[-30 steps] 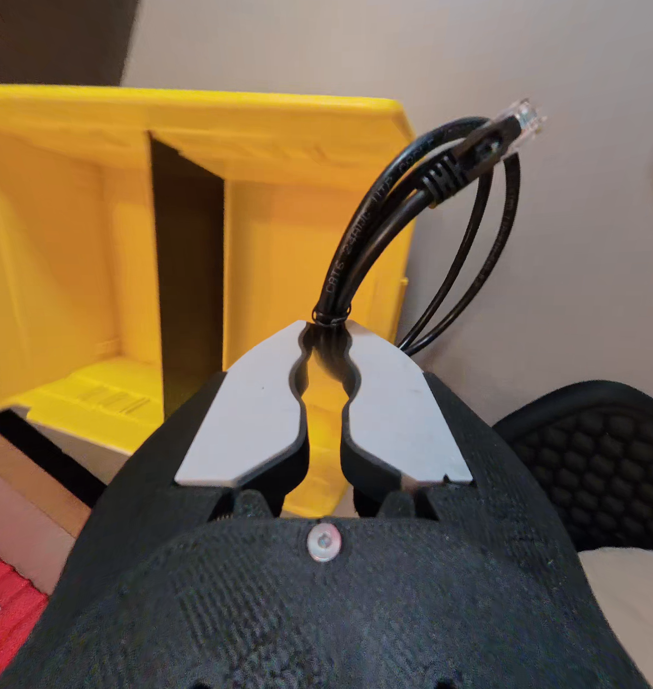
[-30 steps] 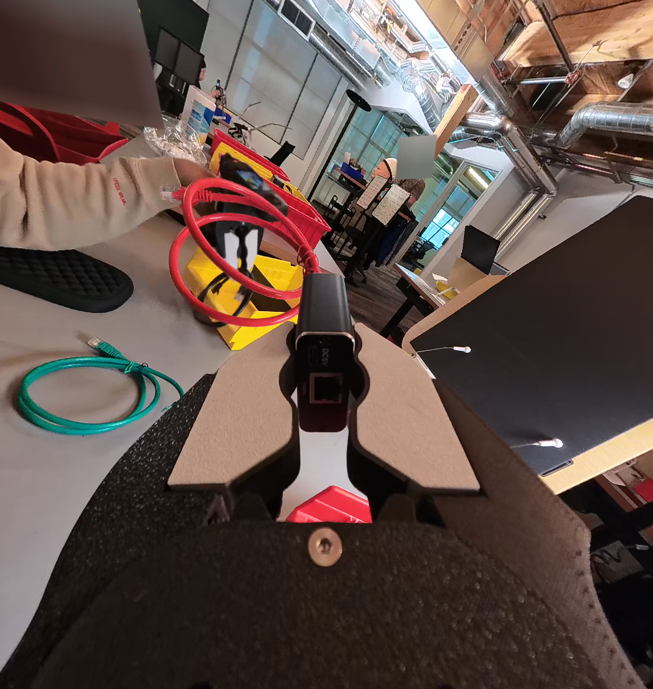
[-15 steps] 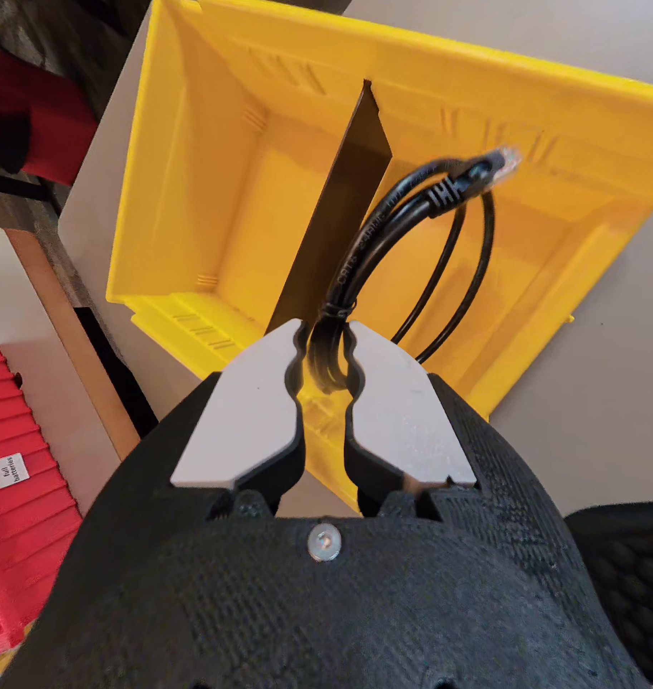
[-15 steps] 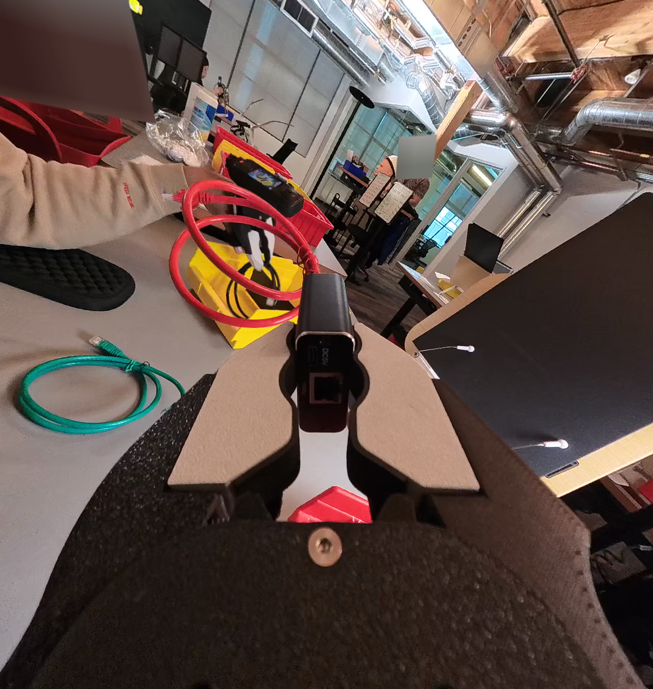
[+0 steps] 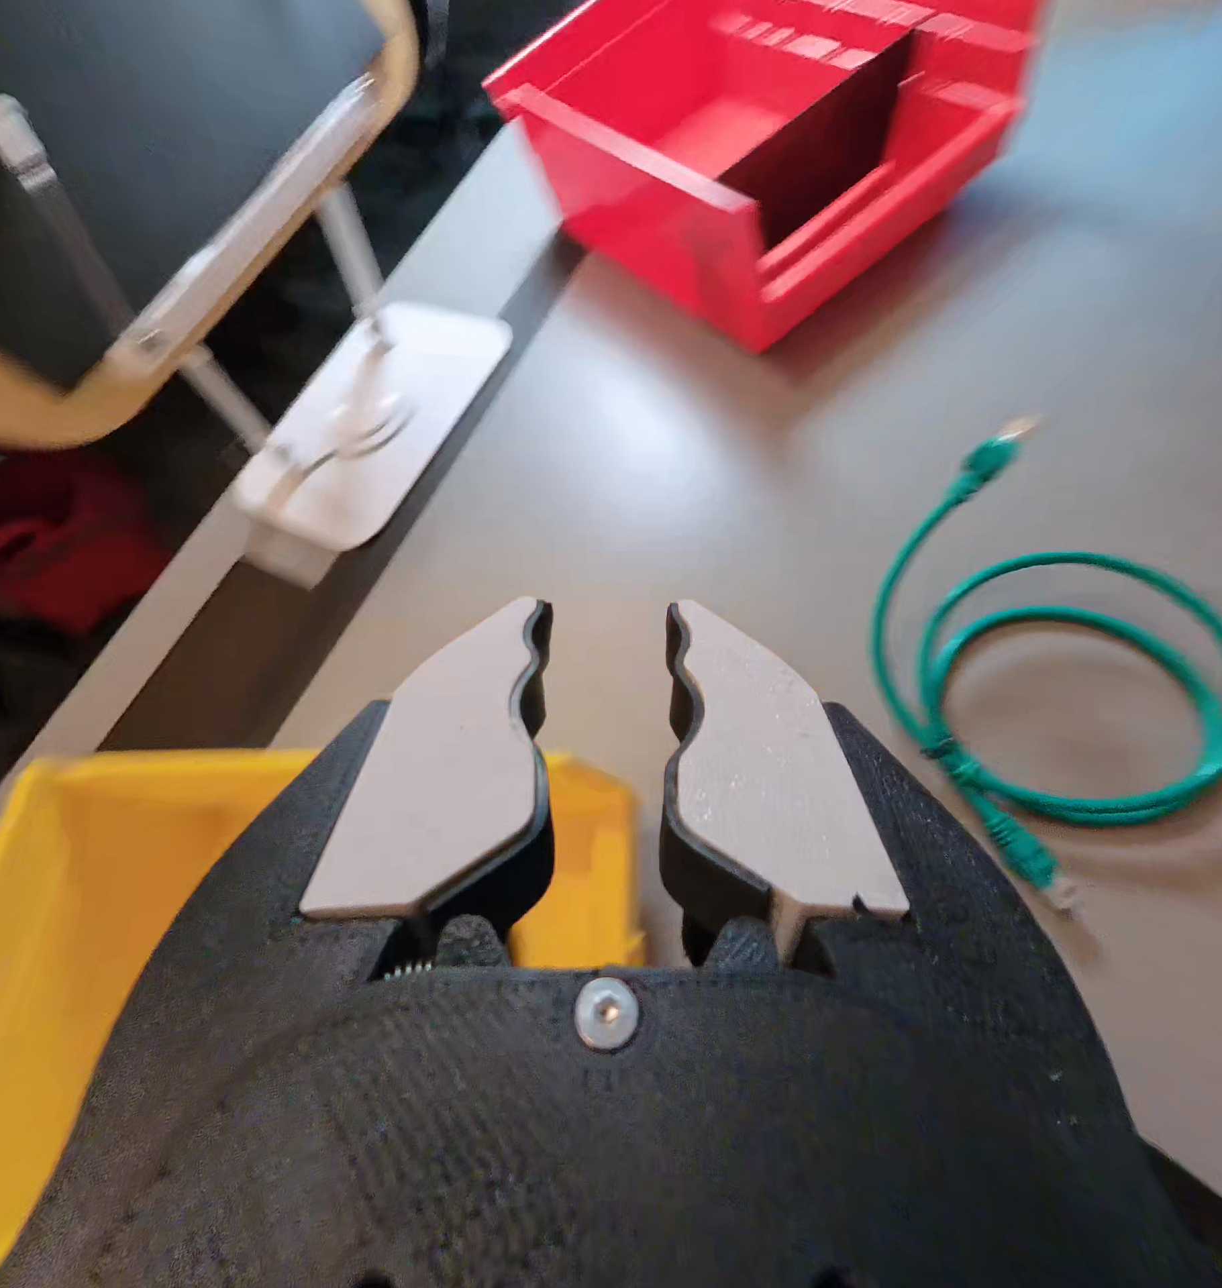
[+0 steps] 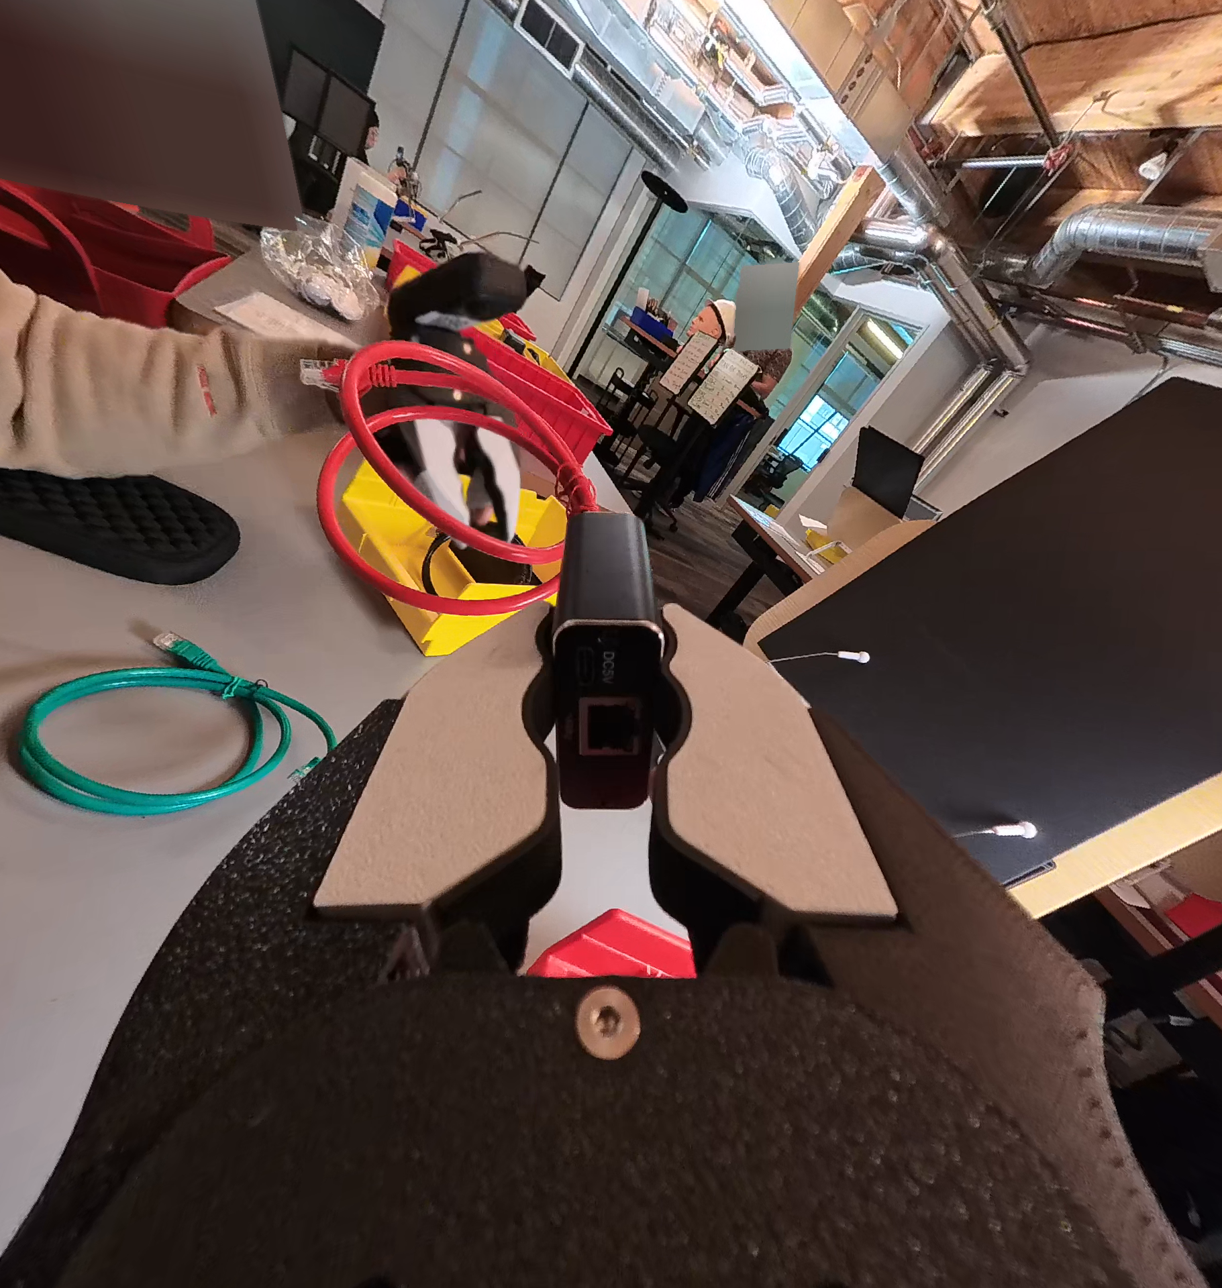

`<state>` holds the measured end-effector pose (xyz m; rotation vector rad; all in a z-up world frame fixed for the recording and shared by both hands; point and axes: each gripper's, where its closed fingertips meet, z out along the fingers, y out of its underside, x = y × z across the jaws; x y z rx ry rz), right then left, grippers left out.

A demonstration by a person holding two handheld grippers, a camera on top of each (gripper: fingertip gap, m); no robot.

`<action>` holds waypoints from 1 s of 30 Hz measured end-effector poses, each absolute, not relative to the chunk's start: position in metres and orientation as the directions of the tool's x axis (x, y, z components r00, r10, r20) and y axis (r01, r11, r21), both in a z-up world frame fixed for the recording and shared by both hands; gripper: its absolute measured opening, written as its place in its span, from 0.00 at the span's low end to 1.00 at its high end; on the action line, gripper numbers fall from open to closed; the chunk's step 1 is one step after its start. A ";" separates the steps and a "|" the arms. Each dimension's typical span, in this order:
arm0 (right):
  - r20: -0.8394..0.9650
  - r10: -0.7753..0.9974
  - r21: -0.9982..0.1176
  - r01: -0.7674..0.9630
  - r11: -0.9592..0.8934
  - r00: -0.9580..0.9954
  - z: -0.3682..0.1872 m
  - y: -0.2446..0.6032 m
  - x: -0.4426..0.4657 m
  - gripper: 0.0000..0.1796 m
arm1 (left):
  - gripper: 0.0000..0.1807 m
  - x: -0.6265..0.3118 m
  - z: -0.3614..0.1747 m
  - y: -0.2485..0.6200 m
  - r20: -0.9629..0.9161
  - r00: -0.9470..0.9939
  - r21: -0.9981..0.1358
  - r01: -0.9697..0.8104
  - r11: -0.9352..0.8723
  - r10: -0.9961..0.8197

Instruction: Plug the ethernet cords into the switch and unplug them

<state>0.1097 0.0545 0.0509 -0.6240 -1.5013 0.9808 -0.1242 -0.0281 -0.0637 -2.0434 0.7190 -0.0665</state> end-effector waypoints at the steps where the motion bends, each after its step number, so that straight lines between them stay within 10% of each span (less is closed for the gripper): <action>1: 0.523 0.833 -0.851 -0.149 0.503 -0.178 0.052 0.055 0.110 0.14 | 0.17 -0.104 -0.069 -0.025 -0.208 0.798 -0.808 -0.466 -0.361 -0.566; 15: 0.523 0.829 -0.852 -0.160 0.499 -0.197 0.052 0.053 0.113 0.14 | 0.16 0.033 -0.183 -0.022 0.058 0.461 -0.828 -0.474 -0.301 -0.885; 30: 0.523 0.811 -0.851 -0.107 0.514 -0.263 0.038 0.051 0.116 0.14 | 0.06 -0.028 -0.130 0.002 0.132 0.688 -0.853 -0.288 -0.435 -0.714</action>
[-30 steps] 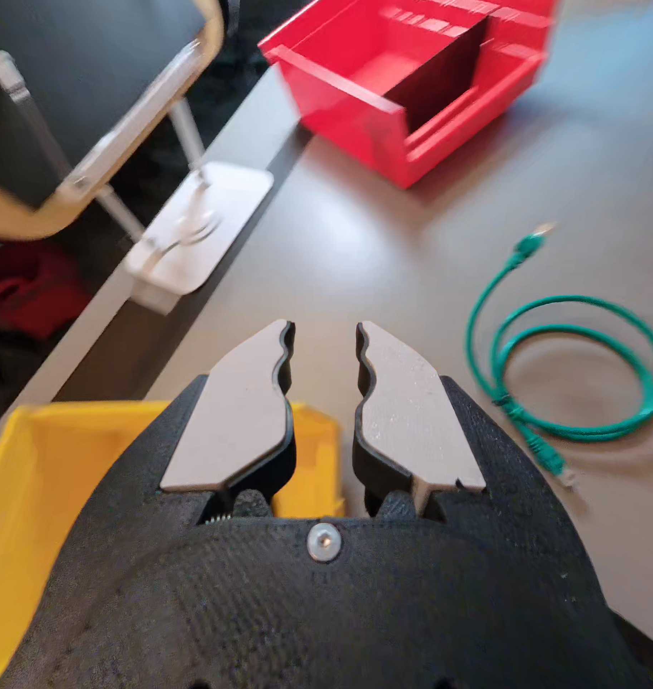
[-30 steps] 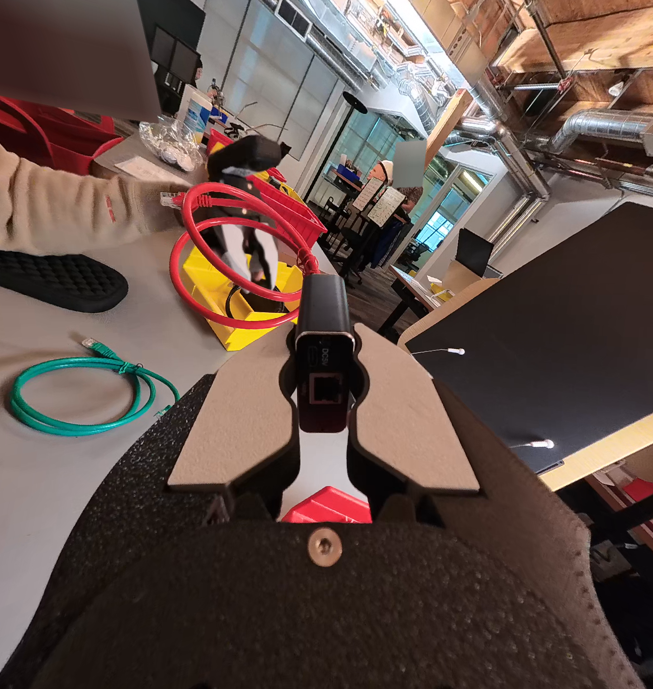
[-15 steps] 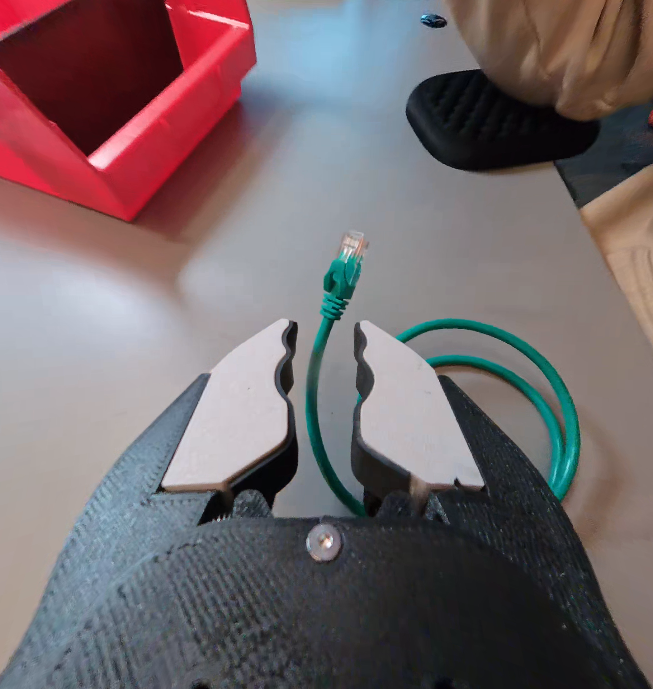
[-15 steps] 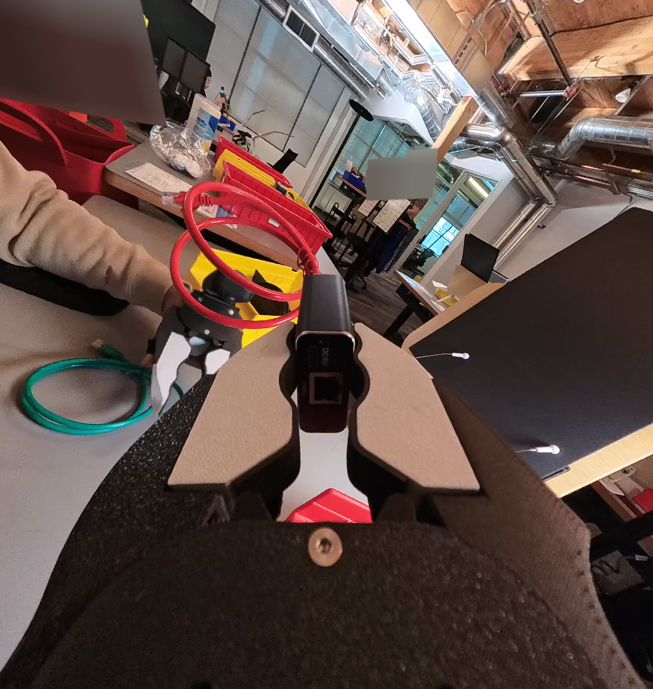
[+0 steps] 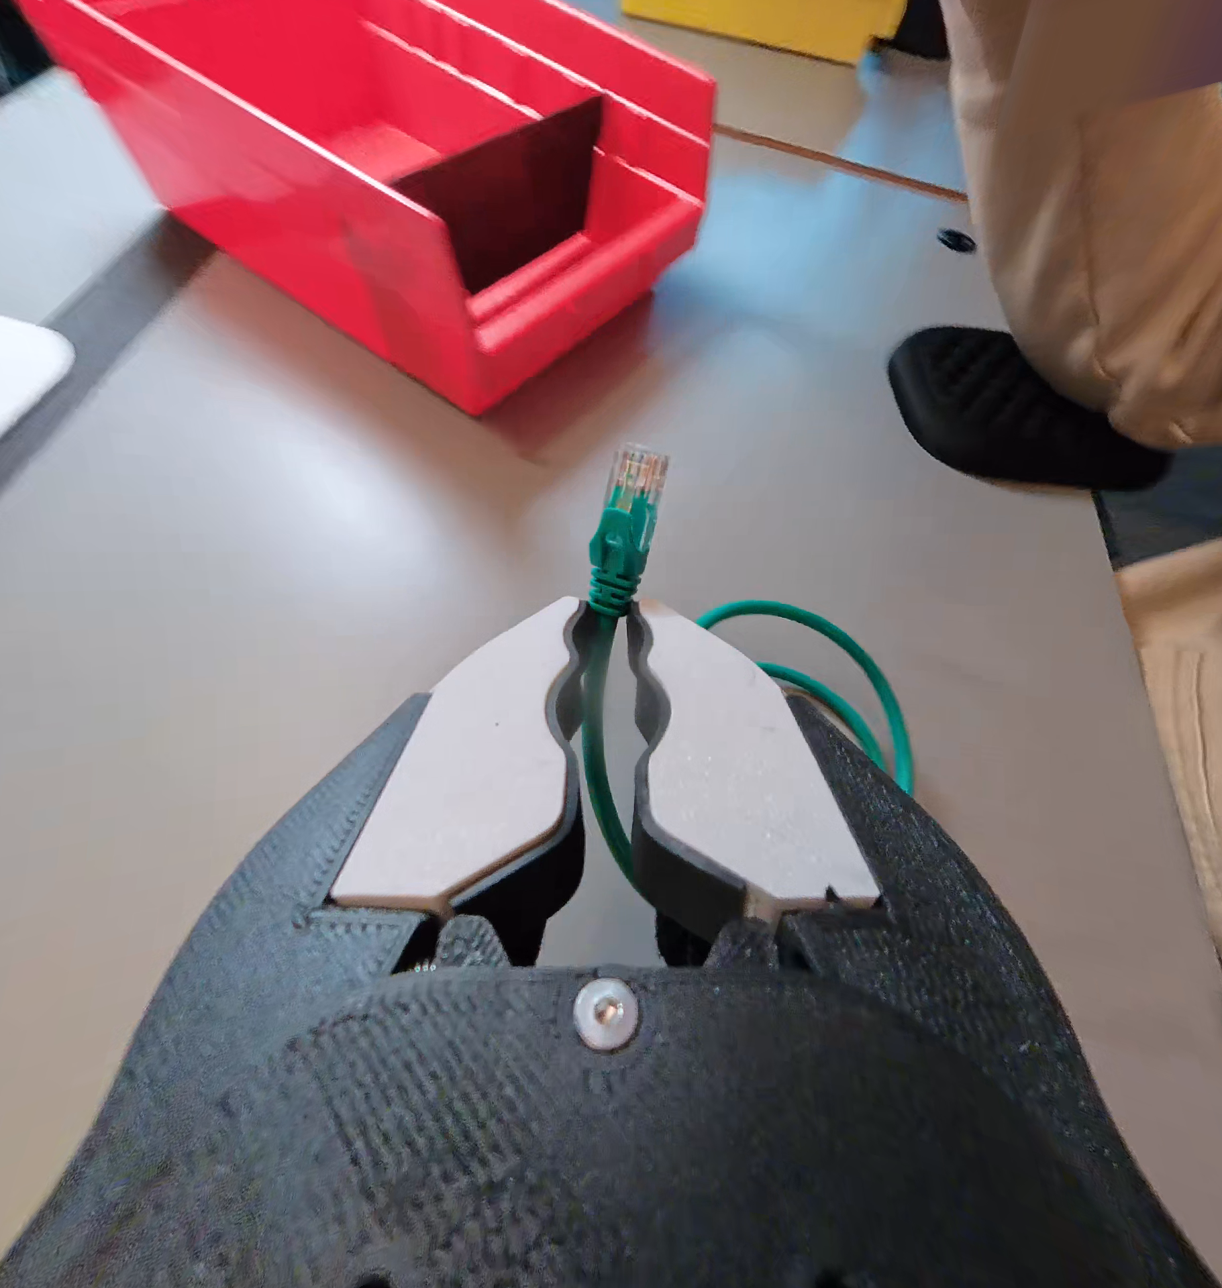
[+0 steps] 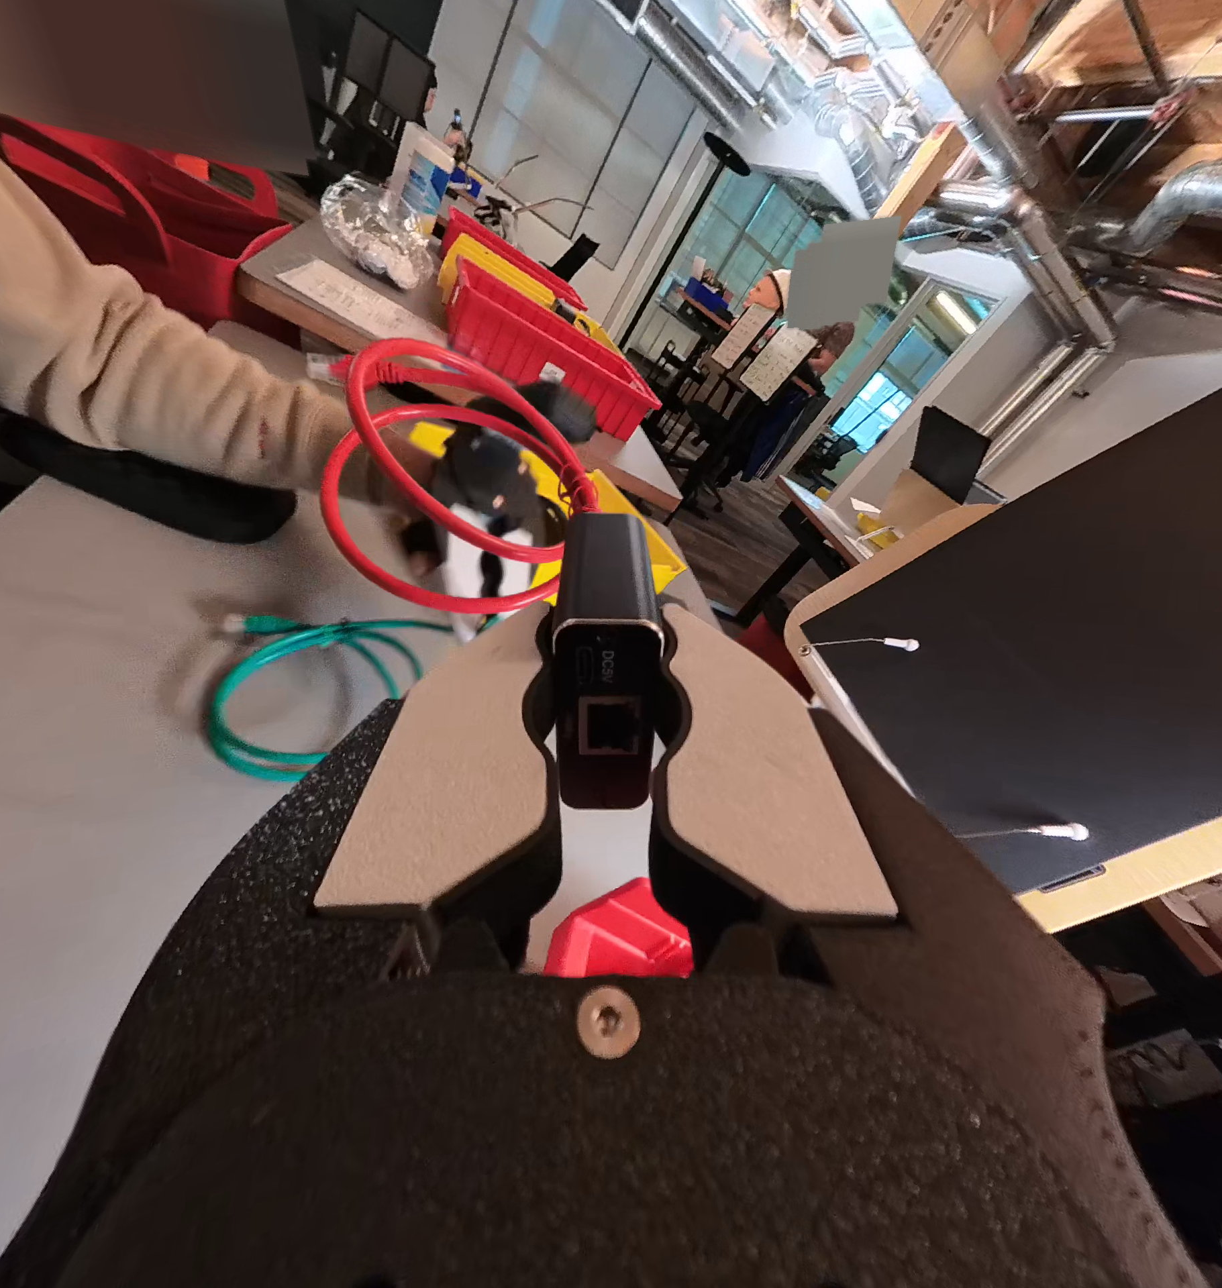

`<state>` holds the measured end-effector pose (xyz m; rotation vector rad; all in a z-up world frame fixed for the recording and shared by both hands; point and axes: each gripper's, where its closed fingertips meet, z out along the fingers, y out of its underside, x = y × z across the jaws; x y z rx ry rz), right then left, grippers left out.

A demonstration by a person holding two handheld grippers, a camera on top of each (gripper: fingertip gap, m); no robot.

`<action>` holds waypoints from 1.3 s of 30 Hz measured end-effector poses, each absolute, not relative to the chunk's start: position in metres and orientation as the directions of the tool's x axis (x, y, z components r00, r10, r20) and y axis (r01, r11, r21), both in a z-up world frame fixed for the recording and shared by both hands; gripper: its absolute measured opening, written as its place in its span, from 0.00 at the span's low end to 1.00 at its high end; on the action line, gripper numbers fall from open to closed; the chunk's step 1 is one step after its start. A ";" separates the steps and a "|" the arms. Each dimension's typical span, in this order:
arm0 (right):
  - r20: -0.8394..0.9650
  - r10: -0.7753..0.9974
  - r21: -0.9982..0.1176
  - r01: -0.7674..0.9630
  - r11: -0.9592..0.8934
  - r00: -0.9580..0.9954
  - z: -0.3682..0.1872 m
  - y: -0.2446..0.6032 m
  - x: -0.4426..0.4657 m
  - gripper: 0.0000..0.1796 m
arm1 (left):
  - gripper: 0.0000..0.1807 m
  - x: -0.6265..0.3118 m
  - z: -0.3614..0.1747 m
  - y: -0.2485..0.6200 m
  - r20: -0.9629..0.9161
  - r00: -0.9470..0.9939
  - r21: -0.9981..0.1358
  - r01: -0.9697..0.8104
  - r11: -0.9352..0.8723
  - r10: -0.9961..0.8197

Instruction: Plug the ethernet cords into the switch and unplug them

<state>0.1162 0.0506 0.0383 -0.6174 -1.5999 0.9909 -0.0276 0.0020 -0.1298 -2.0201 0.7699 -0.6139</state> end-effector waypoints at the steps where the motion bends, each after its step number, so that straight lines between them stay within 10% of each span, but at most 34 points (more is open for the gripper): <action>1: 0.517 0.807 -0.853 -0.095 0.513 -0.287 0.036 0.049 0.118 0.14 | 0.06 -0.038 -0.119 0.003 0.117 0.716 -0.857 -0.277 -0.434 -0.688; 13: 0.343 0.723 -0.876 0.074 0.477 -0.600 -0.019 0.009 0.109 0.13 | 0.05 -0.031 -0.039 -0.059 0.304 0.552 -0.864 -0.183 -0.469 -0.776; 22: 0.267 0.641 -0.857 0.126 0.499 -0.720 -0.046 -0.019 0.096 0.13 | 0.05 0.046 -0.081 -0.083 0.654 0.153 -0.714 -0.201 -0.671 -0.741; 39: 0.204 0.562 -0.827 0.166 0.537 -0.801 -0.073 -0.046 0.084 0.13 | 0.05 0.071 -0.108 -0.088 0.774 0.082 -0.598 -0.233 -0.767 -0.628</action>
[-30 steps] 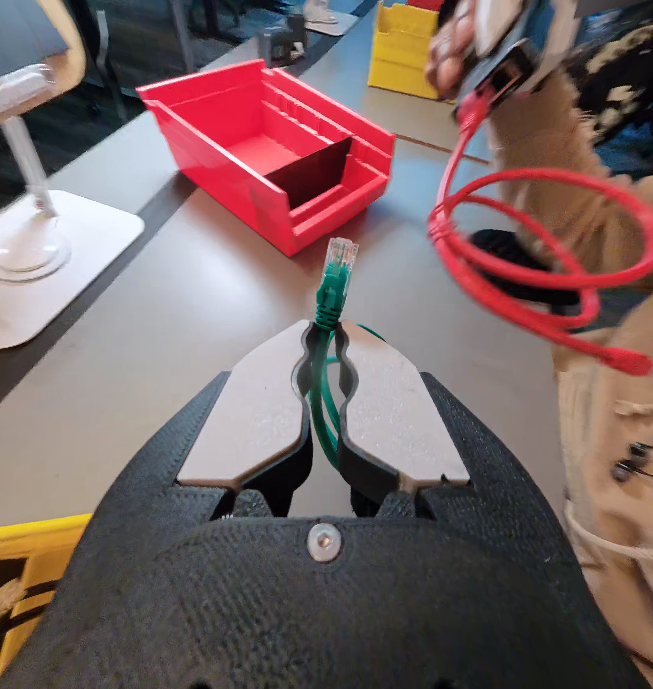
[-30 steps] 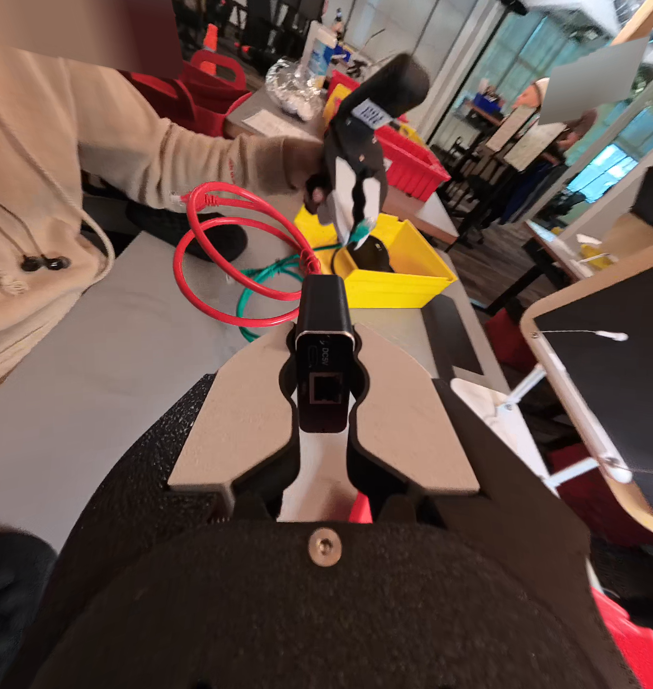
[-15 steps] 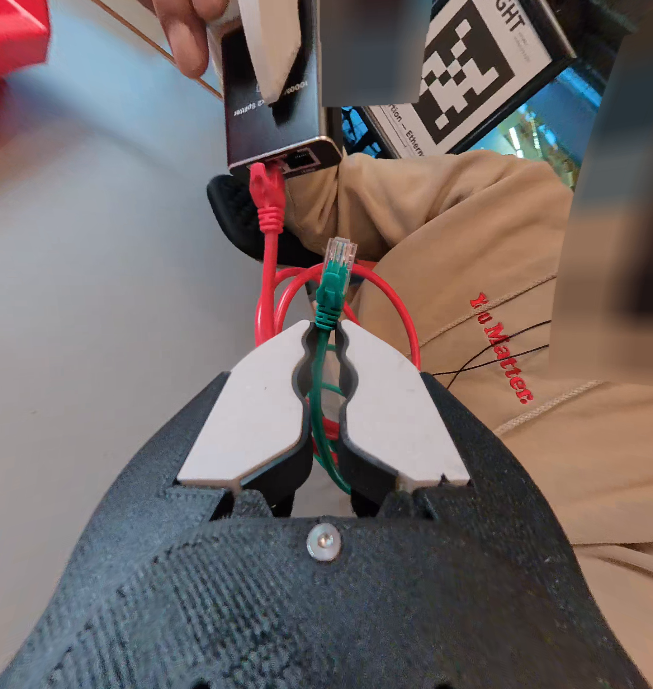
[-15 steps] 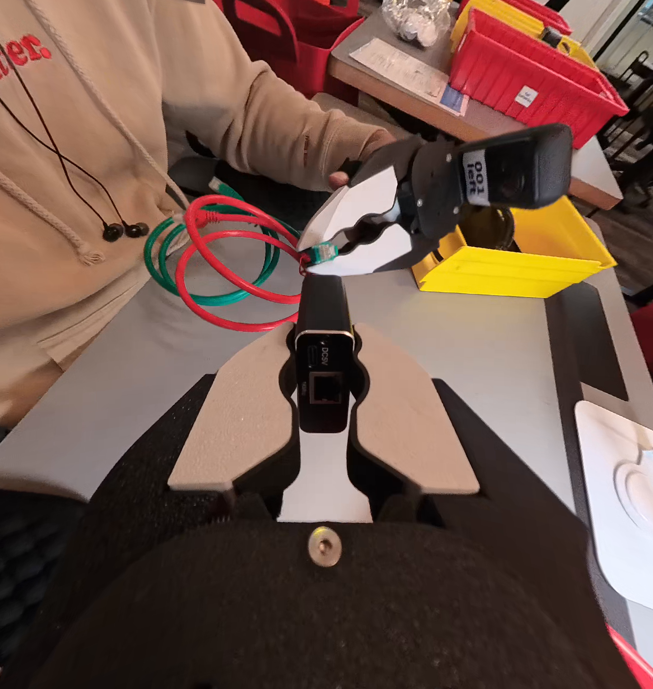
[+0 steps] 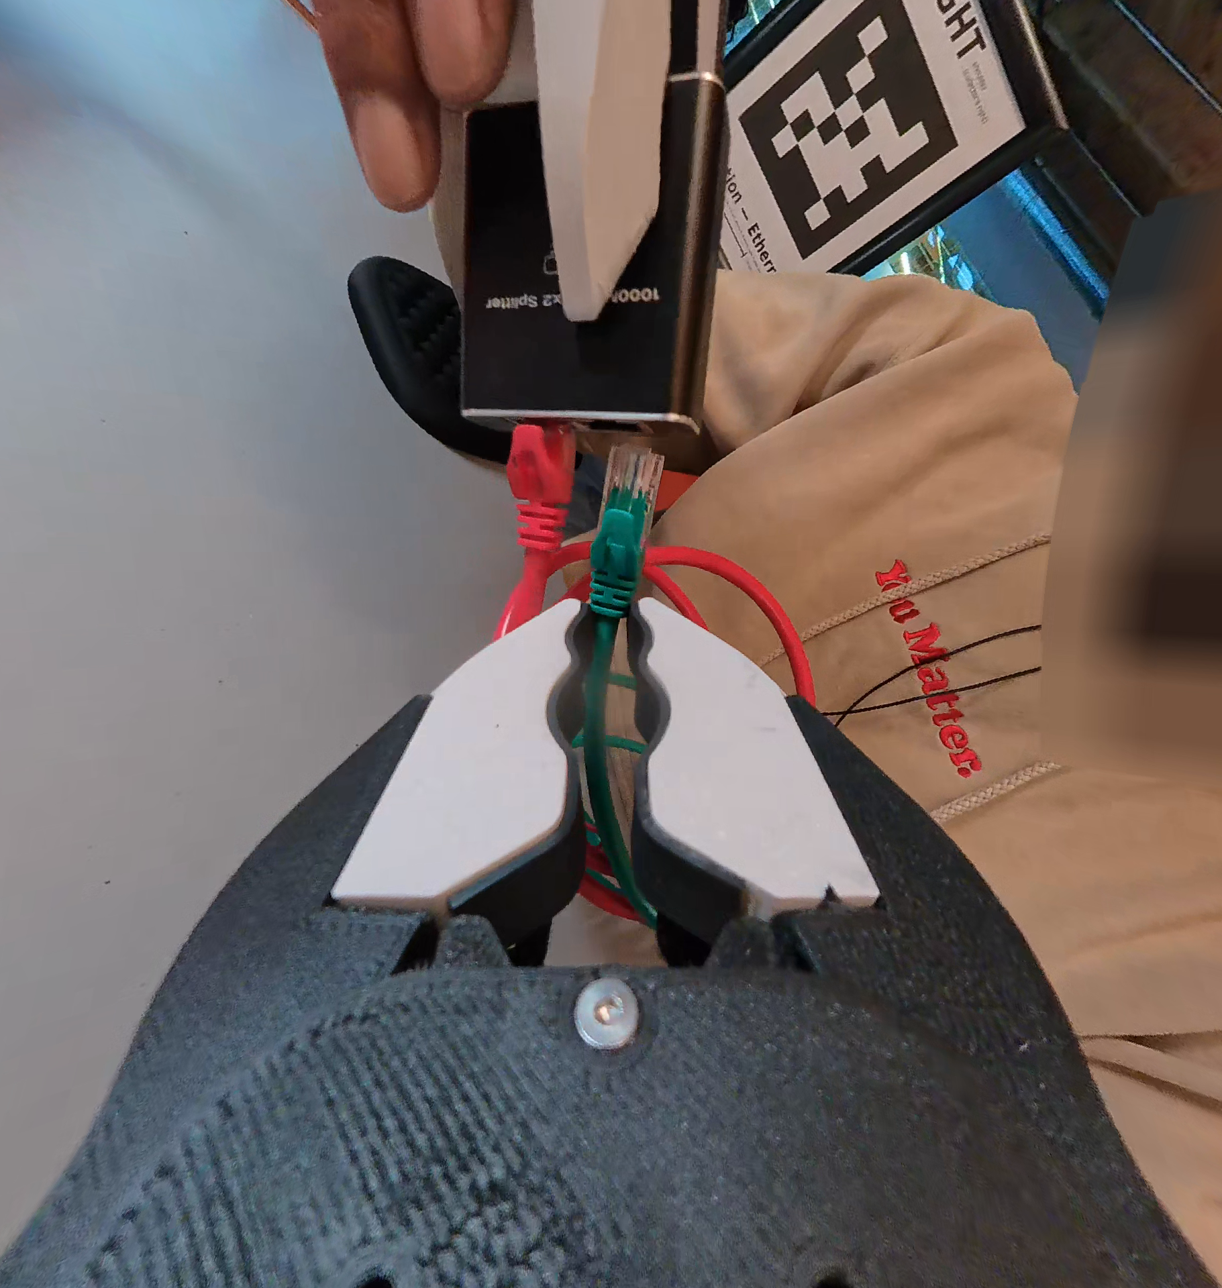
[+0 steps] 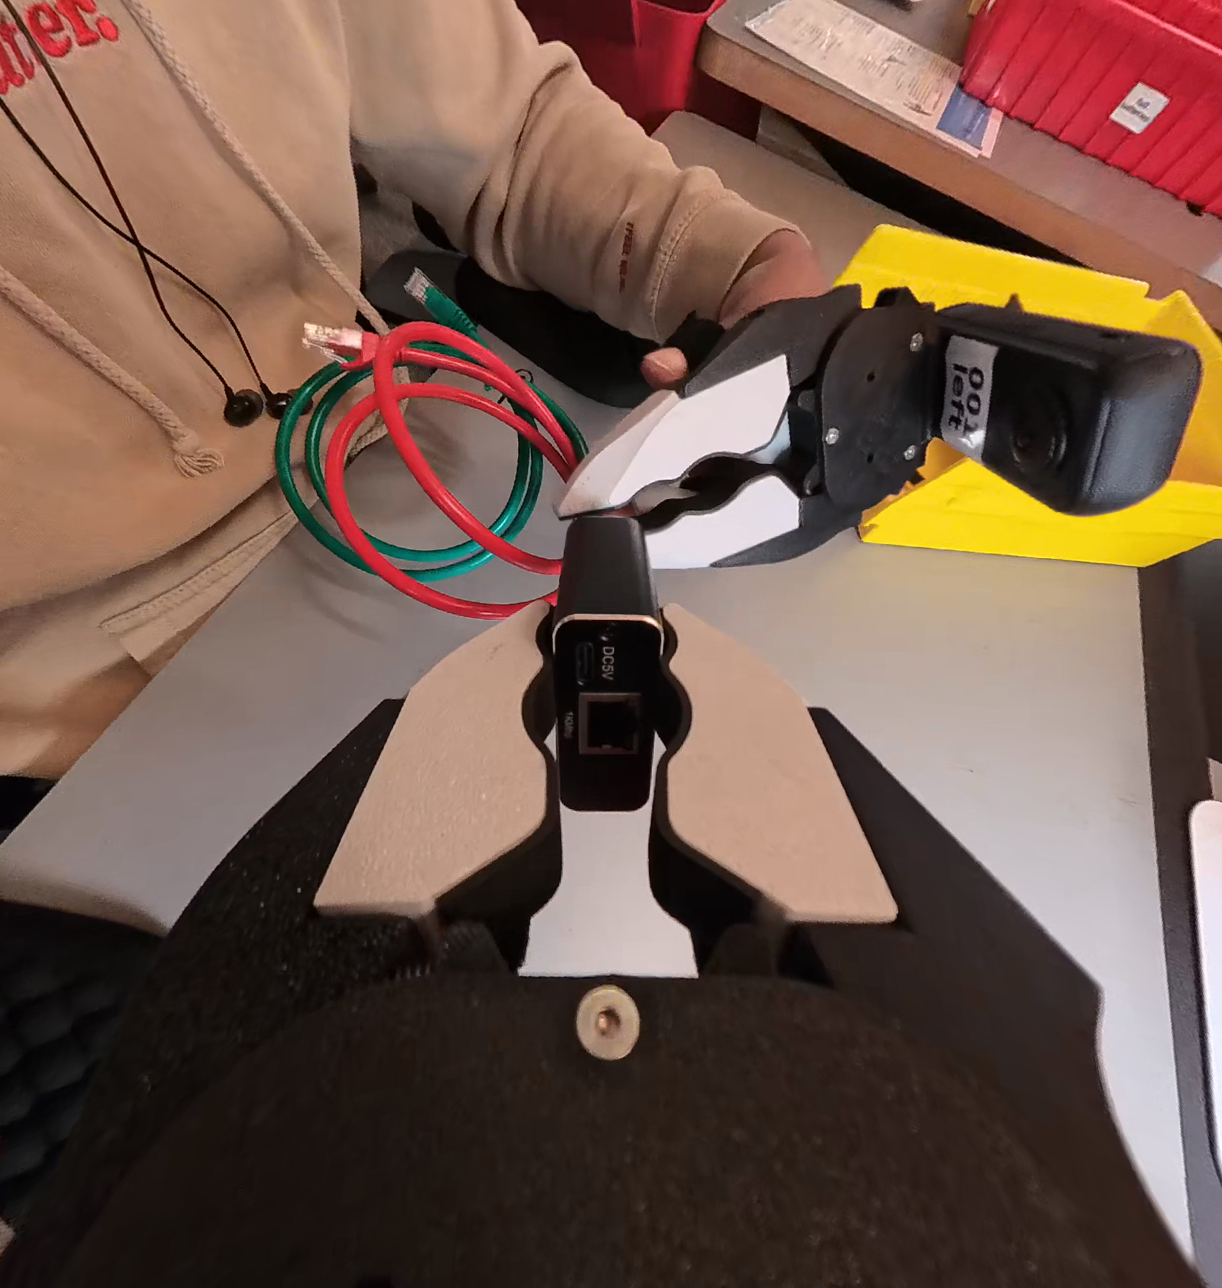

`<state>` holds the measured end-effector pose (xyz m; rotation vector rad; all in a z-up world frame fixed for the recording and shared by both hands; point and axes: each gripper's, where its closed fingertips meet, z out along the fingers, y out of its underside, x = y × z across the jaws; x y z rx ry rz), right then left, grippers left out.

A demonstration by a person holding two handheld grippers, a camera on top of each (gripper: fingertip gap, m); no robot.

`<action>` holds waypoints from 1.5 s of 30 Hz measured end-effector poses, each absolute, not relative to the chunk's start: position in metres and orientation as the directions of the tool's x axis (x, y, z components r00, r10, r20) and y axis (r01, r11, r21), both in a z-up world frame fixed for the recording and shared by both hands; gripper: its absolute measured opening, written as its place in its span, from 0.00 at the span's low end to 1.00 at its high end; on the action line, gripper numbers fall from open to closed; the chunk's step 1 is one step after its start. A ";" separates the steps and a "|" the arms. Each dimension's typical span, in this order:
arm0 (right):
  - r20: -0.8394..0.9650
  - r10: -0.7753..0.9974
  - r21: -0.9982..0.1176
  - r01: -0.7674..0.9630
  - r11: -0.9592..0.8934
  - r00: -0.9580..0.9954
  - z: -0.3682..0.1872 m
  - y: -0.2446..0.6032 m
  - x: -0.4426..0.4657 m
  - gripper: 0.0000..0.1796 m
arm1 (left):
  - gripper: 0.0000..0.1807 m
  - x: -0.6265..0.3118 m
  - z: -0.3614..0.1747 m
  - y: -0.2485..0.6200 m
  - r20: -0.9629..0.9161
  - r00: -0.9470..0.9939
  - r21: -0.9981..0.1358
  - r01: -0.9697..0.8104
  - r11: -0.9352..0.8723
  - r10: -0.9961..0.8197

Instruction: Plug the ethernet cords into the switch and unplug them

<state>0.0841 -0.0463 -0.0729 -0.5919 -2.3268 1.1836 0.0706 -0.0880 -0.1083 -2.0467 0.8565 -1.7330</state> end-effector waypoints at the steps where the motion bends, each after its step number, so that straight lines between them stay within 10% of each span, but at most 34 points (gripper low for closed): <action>1: 0.208 0.559 -0.821 0.167 0.545 -0.803 -0.074 -0.048 0.084 0.13 | 0.05 0.071 -0.109 -0.088 0.777 0.080 -0.594 -0.237 -0.769 -0.624; 45: 0.193 0.518 -0.848 0.124 0.515 -0.833 -0.063 -0.068 0.087 0.13 | 0.04 0.083 -0.098 -0.093 0.783 -0.003 -0.610 -0.197 -0.768 -0.621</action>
